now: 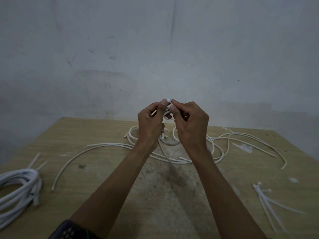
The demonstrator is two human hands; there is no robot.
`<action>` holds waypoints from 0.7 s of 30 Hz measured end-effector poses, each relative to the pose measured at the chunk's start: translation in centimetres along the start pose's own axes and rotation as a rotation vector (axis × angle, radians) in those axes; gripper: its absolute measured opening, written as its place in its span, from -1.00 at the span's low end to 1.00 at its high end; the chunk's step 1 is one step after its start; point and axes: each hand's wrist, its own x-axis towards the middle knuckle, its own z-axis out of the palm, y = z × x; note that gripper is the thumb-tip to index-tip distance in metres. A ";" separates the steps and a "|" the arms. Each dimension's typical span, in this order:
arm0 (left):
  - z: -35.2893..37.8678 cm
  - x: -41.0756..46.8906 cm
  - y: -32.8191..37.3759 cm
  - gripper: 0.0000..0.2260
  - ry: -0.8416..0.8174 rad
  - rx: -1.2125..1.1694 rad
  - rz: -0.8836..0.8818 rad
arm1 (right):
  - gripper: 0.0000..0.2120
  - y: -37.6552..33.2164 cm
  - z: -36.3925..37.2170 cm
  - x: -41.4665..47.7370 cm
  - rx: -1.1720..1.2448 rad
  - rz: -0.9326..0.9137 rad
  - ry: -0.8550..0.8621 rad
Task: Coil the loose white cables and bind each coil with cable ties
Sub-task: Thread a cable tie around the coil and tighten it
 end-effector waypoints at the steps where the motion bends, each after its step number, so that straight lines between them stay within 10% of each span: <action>1: -0.2 0.2 -0.1 -0.79 -0.013 0.036 0.031 | -0.79 -0.1 -0.1 0.1 0.031 0.025 -0.012; 7: -0.6 -0.1 -2.6 -0.87 -0.227 0.348 0.324 | -0.78 -0.6 -0.6 0.7 0.193 0.159 -0.037; 13: 0.5 -0.1 -1.8 -0.84 -0.060 0.177 -0.008 | -0.88 0.1 -3.7 2.6 0.437 0.313 0.056; 18: -1.3 1.4 -0.4 -0.76 0.009 -0.188 -0.316 | -0.59 0.2 -6.3 2.5 0.319 0.275 -0.758; 21: -1.8 2.1 -0.3 -0.80 0.022 -0.328 -0.384 | -0.49 0.4 -5.0 1.9 0.278 0.193 -0.851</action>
